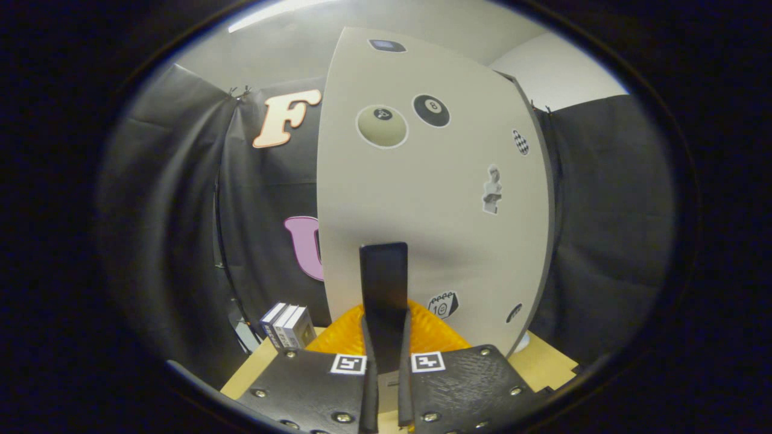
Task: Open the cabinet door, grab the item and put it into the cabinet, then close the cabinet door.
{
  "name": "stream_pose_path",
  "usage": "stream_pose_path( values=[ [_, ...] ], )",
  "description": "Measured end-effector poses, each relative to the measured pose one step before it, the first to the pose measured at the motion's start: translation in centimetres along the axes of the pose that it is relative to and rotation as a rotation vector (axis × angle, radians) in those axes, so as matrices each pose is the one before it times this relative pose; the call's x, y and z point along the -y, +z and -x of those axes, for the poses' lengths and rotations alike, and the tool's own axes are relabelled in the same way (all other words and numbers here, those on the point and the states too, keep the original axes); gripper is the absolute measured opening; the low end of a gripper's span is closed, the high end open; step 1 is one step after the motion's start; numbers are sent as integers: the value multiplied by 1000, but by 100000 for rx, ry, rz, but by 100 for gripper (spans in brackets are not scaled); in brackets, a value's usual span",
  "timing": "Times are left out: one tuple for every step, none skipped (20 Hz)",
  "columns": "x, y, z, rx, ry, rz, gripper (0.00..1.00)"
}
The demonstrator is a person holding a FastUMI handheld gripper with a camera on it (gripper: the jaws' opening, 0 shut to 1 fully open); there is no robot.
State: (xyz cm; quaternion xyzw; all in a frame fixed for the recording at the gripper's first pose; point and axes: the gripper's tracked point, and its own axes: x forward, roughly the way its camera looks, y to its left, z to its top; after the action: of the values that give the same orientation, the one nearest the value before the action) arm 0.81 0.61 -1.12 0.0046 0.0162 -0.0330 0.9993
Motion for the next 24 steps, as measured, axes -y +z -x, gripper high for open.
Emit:
stream_pose_path(
  values=[
    [308, 71, 465, 20, -890, -272, 13],
    [381, 7, 525, 315, -809, 145, 13],
    [371, 98, 461, 119, -882, -124, 13],
    [416, -78, 399, -446, -829, -654, 13],
    [382, 34, 479, -383, -721, -638, 13],
    [420, -34, 542, -342, -1030, -446, 12],
    [545, 25, 439, -297, -1551, -139, 12],
    [631, -2, 469, -46, -1761, -58, 12],
    [682, 52, 502, -165, -1822, -308, 12],
    [901, 83, 641, -294, -1730, -491, 12],
    [902, 167, 669, -131, -1672, -616, 12],
    [890, 6, 534, -401, -1793, -165, 12],
    [961, 209, 407, 91, -2210, -61, 12],
    [1062, -74, 251, -339, -2650, 206, 12],
    [1294, 275, 336, 387, -3459, 44, 11],
    [1067, -48, 169, -249, -3121, -139, 12],
    [1371, 194, 184, 1, -3673, -581, 11],
    [1322, -46, 189, -562, -3317, -750, 11],
    [1072, 62, 54, -403, -2810, -1379, 11],
    [1029, 106, 232, -545, -2151, -1564, 11],
    [629, 153, 2, -79, -1203, -873, 11],
    [-157, -297, 4, -316, 267, 182, 11],
    [-50, -75, -211, -397, 1681, 81, 7],
    [-20, 3, -175, -774, 2830, 349, 7]
  ],
)
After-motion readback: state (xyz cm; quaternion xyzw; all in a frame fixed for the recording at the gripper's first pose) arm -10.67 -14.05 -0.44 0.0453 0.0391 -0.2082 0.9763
